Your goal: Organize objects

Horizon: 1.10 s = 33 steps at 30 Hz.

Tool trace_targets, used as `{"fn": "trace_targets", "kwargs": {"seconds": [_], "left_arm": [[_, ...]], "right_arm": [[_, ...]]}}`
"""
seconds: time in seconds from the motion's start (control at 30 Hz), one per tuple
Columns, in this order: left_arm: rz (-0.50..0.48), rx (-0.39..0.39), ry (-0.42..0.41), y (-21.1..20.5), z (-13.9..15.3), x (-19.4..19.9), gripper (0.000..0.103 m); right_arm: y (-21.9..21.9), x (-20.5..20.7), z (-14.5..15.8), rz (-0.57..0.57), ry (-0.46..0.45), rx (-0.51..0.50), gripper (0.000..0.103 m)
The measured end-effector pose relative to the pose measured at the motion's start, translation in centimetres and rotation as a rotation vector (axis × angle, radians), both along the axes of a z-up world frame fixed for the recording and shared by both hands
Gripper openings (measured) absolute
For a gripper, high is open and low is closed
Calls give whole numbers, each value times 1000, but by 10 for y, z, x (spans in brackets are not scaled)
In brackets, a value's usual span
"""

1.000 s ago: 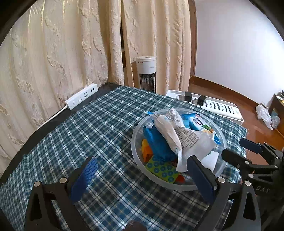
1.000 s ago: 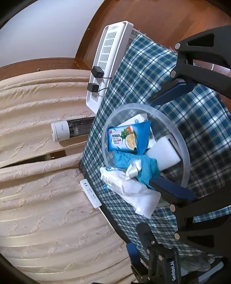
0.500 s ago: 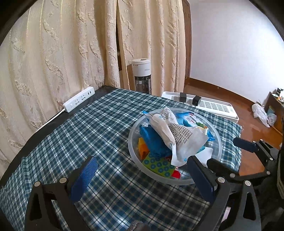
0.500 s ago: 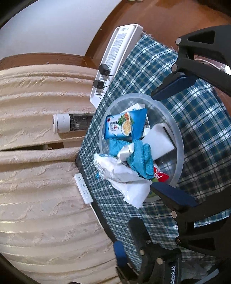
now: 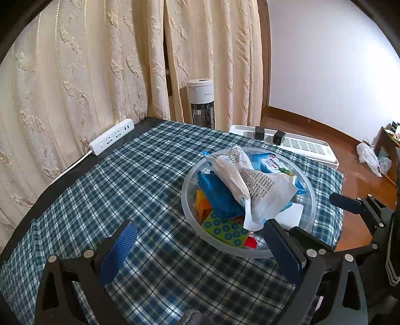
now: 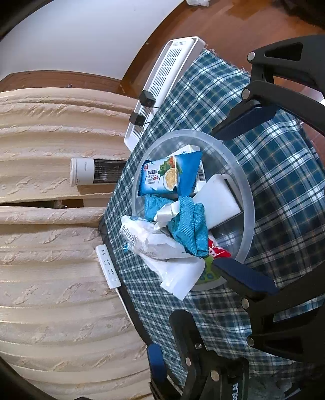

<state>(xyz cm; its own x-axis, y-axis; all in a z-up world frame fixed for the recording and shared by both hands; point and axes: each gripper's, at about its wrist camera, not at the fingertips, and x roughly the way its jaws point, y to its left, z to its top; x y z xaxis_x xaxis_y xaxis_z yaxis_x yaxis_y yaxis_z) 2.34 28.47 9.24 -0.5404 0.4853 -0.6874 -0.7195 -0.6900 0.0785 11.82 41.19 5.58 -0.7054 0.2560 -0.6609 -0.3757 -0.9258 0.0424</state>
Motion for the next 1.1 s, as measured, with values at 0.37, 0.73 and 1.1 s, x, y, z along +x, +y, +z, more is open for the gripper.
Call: {"fn": "trace_targets", "kwargs": {"seconds": [0.37,0.73,1.1], "left_arm": [[-7,-20,10,3,-4,3,103],[-17,-33,21,5,-6,5,103],[-15,-39,19,4,-6,4,103]], "right_arm": [[0,-5,-8,8,-29,-5,96],[2,-5,-11,1,-38,-15,96],[2,-5,-11,-3,-38,-17,96]]}}
